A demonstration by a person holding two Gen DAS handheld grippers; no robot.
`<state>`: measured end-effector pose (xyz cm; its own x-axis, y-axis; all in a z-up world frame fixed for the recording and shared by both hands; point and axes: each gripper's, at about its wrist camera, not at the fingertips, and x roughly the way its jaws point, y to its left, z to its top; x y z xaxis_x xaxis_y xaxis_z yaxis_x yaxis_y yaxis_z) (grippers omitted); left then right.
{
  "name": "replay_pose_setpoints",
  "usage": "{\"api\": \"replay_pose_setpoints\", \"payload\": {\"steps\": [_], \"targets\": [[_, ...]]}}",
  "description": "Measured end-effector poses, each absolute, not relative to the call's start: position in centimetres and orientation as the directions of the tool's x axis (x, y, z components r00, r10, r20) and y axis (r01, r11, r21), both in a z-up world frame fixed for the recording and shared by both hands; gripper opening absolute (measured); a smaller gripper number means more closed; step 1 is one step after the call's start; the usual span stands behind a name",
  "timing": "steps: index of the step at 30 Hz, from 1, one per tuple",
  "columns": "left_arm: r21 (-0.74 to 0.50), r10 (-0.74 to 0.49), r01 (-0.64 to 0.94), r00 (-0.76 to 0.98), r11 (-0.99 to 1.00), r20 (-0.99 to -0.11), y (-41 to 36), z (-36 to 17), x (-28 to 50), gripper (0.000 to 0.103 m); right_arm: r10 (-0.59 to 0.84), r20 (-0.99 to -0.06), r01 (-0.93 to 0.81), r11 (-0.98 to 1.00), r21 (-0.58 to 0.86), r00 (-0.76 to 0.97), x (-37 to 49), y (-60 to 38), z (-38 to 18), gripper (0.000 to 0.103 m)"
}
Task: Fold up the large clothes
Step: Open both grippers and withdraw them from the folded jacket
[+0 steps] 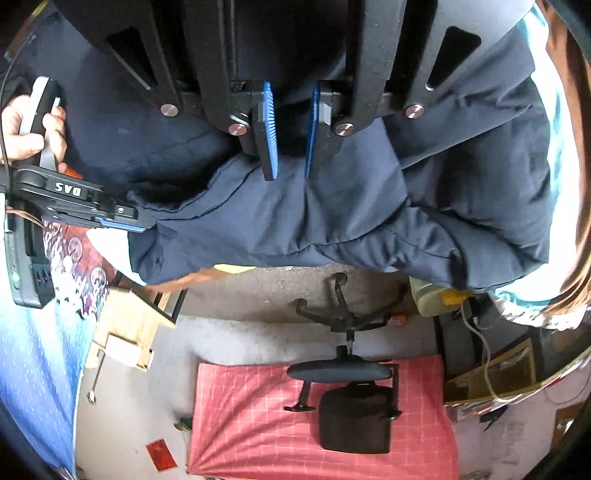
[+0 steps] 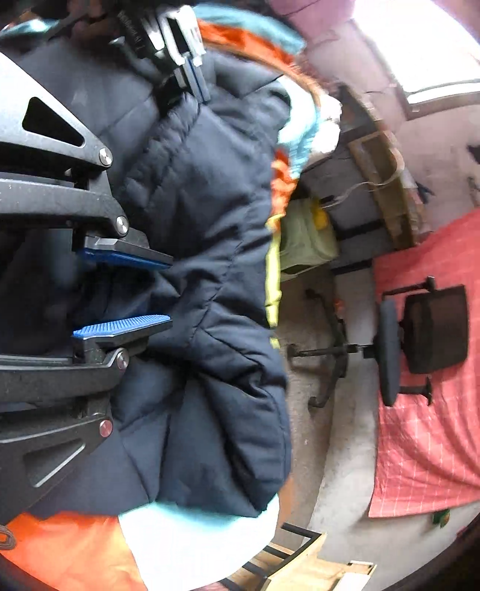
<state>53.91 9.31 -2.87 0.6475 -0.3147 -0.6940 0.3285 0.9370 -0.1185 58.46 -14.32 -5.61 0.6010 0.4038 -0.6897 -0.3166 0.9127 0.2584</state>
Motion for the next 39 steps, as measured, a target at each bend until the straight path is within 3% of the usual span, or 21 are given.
{"api": "replay_pose_setpoints", "payload": {"steps": [1, 4, 8, 14, 23, 39], "targets": [[-0.130, -0.316, 0.318, 0.648, 0.939, -0.693, 9.5, -2.3, 53.7, 0.024, 0.417, -0.673, -0.315, 0.908, 0.276, 0.611, 58.0, -14.5, -4.9, 0.026], [-0.133, -0.304, 0.294, 0.673, 0.946, -0.675, 10.1, -0.4, 52.3, 0.046, 0.433, -0.644, -0.319, 0.901, 0.293, 0.631, 56.7, -14.7, -3.0, 0.050], [-0.158, -0.291, 0.249, 0.704, 0.956, -0.648, 10.9, 2.2, 50.1, 0.071, 0.434, -0.614, -0.318, 0.901, 0.296, 0.659, 54.4, -14.9, -0.5, 0.060], [-0.171, -0.267, 0.204, 0.735, 0.964, -0.624, 12.2, 5.7, 46.0, 0.090, 0.412, -0.574, -0.292, 0.910, 0.293, 0.708, 49.7, -15.3, 2.6, 0.079], [-0.126, -0.267, 0.242, 0.746, 0.962, -0.610, 11.3, 8.2, 38.7, 0.093, 0.374, -0.553, -0.253, 0.924, 0.286, 0.744, 41.8, -15.7, 6.0, 0.095], [-0.083, -0.260, 0.261, 0.774, 0.962, -0.577, 11.5, 6.6, 27.6, 0.094, 0.339, -0.579, -0.231, 0.939, 0.253, 0.741, 30.9, -15.1, 6.7, 0.098]]}}
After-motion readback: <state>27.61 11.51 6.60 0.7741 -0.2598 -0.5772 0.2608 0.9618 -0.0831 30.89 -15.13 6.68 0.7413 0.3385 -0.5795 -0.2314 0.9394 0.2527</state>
